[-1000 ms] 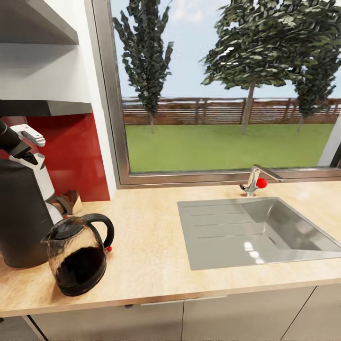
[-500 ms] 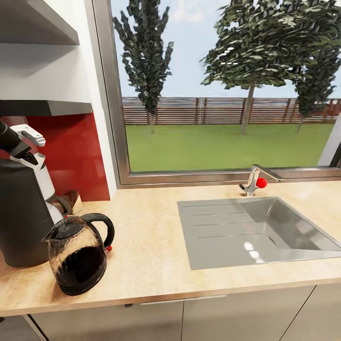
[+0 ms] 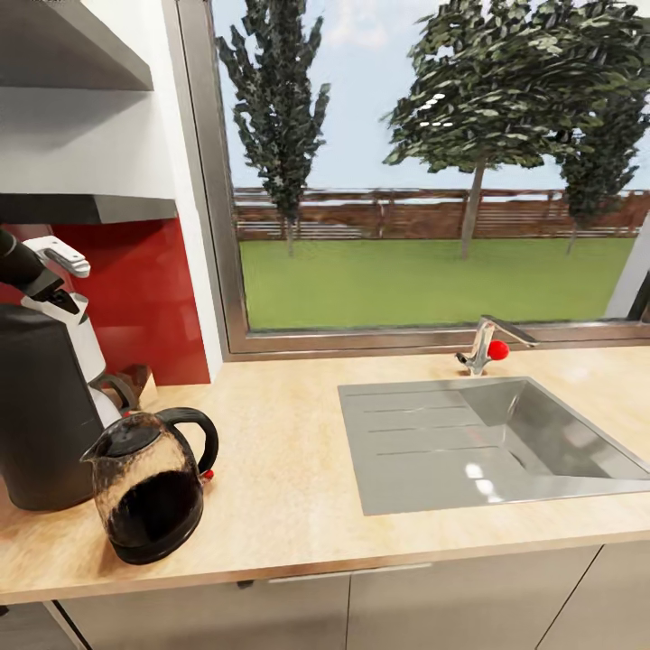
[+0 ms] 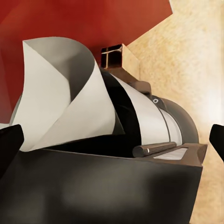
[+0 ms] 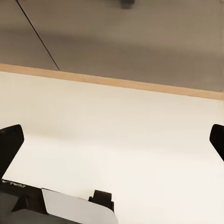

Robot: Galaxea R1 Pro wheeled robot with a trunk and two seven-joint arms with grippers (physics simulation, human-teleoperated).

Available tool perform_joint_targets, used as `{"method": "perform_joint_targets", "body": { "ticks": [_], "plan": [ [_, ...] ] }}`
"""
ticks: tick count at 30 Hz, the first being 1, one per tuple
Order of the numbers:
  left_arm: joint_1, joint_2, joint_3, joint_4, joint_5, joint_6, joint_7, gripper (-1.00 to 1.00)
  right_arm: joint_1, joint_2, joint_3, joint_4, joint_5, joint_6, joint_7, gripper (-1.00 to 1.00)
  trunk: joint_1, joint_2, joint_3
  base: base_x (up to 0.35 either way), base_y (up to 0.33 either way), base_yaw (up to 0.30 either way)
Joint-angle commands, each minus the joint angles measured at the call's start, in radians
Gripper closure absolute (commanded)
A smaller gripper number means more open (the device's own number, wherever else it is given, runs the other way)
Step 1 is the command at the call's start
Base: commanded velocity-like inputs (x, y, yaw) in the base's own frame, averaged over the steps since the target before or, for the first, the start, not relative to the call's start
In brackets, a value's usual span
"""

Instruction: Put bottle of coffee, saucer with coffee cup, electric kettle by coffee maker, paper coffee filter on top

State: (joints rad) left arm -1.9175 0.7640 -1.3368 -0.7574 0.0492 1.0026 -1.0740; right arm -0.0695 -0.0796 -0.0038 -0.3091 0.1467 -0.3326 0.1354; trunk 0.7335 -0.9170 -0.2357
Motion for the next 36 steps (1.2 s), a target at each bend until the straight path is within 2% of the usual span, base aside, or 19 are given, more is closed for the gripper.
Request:
{"method": "perform_joint_targets", "body": {
  "ticks": [1,9,15,30,36],
  "plan": [
    [-0.003,0.001,-0.006,-0.002,0.006,0.007,0.000,-1.00,-0.001,0.000,-0.001,0.001,0.007,-0.003,0.001,-1.00,0.000,-0.001,-0.001,0.000,0.000,0.000],
    [-0.003,0.001,-0.001,-0.003,0.009,0.007,0.000,-1.00,-0.001,0.000,-0.001,0.001,0.007,-0.003,0.001,-1.00,0.000,-0.001,0.001,0.000,0.000,0.000],
    [-0.003,0.002,0.043,-0.002,0.009,0.007,0.000,-1.00,-0.001,0.000,-0.001,0.001,0.007,-0.003,0.001,-1.00,0.000,-0.001,0.001,-0.005,0.000,0.000],
    [-0.003,0.002,0.051,-0.002,0.009,0.007,0.000,-1.00,-0.001,0.000,-0.001,0.001,0.007,-0.003,0.001,-1.00,0.000,-0.001,0.001,-0.132,0.000,0.000],
    [-0.003,0.003,0.051,-0.003,0.009,0.007,0.000,-1.00,-0.001,0.000,-0.001,0.001,0.007,-0.003,0.001,-1.00,0.000,-0.001,0.001,-0.255,0.000,0.000]
  ]
}}
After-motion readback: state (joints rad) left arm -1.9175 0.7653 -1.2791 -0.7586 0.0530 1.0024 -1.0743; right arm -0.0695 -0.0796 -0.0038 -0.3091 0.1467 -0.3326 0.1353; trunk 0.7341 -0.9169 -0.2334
